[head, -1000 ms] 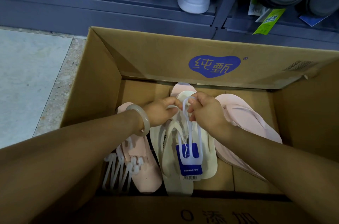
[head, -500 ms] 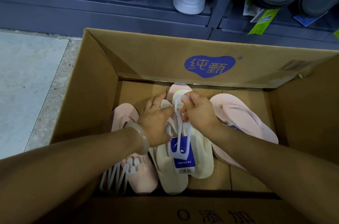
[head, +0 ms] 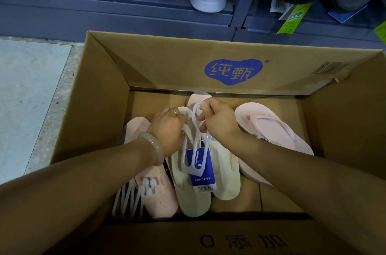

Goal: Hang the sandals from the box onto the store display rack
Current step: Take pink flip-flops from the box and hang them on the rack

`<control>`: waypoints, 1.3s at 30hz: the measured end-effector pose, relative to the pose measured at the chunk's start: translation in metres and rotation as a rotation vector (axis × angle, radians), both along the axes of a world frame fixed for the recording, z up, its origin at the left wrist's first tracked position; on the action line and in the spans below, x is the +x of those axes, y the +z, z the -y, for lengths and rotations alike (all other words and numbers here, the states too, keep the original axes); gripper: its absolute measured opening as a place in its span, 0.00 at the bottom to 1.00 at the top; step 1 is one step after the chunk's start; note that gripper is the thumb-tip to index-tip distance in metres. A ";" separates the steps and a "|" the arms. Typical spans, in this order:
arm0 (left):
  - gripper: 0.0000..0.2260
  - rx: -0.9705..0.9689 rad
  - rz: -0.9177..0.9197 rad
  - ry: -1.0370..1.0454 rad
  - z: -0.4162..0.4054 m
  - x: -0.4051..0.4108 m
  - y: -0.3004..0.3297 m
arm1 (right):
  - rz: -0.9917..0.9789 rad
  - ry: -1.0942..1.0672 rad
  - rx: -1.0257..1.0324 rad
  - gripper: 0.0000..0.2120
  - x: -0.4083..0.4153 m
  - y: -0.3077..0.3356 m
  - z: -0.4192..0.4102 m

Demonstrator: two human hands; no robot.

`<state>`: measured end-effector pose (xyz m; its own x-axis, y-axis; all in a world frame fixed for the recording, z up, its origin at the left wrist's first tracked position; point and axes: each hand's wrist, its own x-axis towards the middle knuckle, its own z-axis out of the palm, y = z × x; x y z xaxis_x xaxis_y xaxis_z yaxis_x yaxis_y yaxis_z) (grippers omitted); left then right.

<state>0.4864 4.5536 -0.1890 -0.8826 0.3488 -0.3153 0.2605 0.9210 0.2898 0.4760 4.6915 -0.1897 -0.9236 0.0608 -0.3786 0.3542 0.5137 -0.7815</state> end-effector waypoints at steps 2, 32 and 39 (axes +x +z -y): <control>0.14 -0.010 0.011 -0.006 -0.002 -0.002 0.002 | 0.002 0.017 0.013 0.08 -0.002 0.000 -0.001; 0.11 0.129 -0.125 0.039 -0.002 0.008 -0.015 | 0.037 0.057 -0.013 0.08 -0.024 -0.001 -0.024; 0.11 0.151 -0.098 0.074 -0.007 0.010 -0.013 | 0.042 0.126 0.008 0.10 -0.023 0.010 -0.030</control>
<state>0.4967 4.5608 -0.2019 -0.9317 0.3182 -0.1754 0.2271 0.8868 0.4025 0.4531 4.7216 -0.1799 -0.9075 -0.0519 -0.4168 0.3184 0.5622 -0.7633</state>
